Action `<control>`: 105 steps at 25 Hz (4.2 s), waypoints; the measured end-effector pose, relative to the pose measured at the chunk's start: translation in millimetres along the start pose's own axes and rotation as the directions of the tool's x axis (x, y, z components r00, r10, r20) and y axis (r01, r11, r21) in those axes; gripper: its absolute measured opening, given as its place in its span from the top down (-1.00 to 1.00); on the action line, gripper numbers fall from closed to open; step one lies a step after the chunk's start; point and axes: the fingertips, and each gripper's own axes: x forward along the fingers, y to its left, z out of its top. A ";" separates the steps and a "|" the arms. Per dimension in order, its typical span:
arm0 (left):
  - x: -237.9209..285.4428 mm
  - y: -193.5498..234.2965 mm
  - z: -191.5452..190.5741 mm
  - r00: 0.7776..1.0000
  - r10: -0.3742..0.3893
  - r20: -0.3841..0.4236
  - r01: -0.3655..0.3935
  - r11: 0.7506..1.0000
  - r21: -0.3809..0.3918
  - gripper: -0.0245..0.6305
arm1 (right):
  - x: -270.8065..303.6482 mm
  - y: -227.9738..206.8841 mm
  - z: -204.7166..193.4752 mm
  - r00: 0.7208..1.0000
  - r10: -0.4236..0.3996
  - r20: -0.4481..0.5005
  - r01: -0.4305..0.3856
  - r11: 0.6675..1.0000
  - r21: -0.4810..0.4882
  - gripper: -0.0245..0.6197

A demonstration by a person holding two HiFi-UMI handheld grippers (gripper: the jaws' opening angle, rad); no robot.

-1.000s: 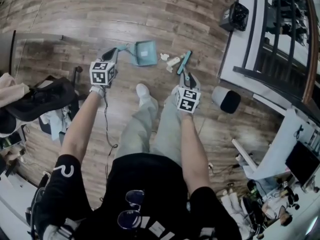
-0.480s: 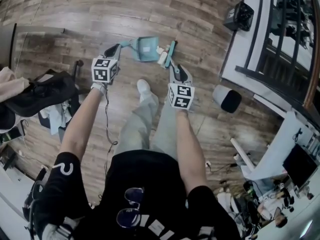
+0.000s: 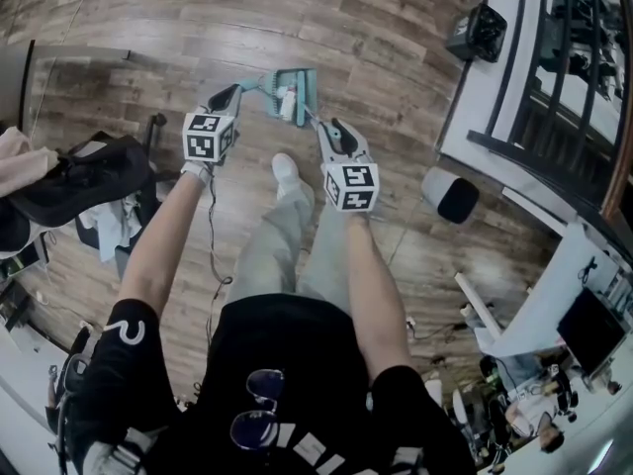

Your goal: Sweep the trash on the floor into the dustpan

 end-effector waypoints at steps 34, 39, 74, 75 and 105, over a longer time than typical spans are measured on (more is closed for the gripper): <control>8.7 -3.2 10.9 0.997 -0.076 -0.007 0.076 0.977 0.200 0.93 | -76.7 -111.5 -10.3 0.958 -0.286 -0.007 0.286 0.957 -0.043 0.65; 10.2 -3.7 13.4 0.996 -0.086 0.001 0.083 0.958 0.274 0.93 | -73.6 -112.4 -6.1 0.958 -0.288 -0.004 0.287 0.957 -0.040 0.65; 35.4 -56.1 -26.6 0.950 -0.175 -0.258 0.295 0.777 0.557 0.93 | -115.2 -124.3 -37.2 0.931 -0.360 -0.064 0.361 0.933 0.004 0.65; 34.7 -55.9 -30.9 0.949 -0.173 -0.263 0.293 0.789 0.540 0.93 | -115.8 -121.6 -39.1 0.930 -0.360 -0.068 0.361 0.932 0.003 0.65; -35.7 -58.2 -28.5 0.998 -0.015 0.060 0.011 0.998 0.058 0.93 | -143.2 -3.7 -33.3 0.993 -0.014 -0.116 -0.006 0.985 -0.172 0.65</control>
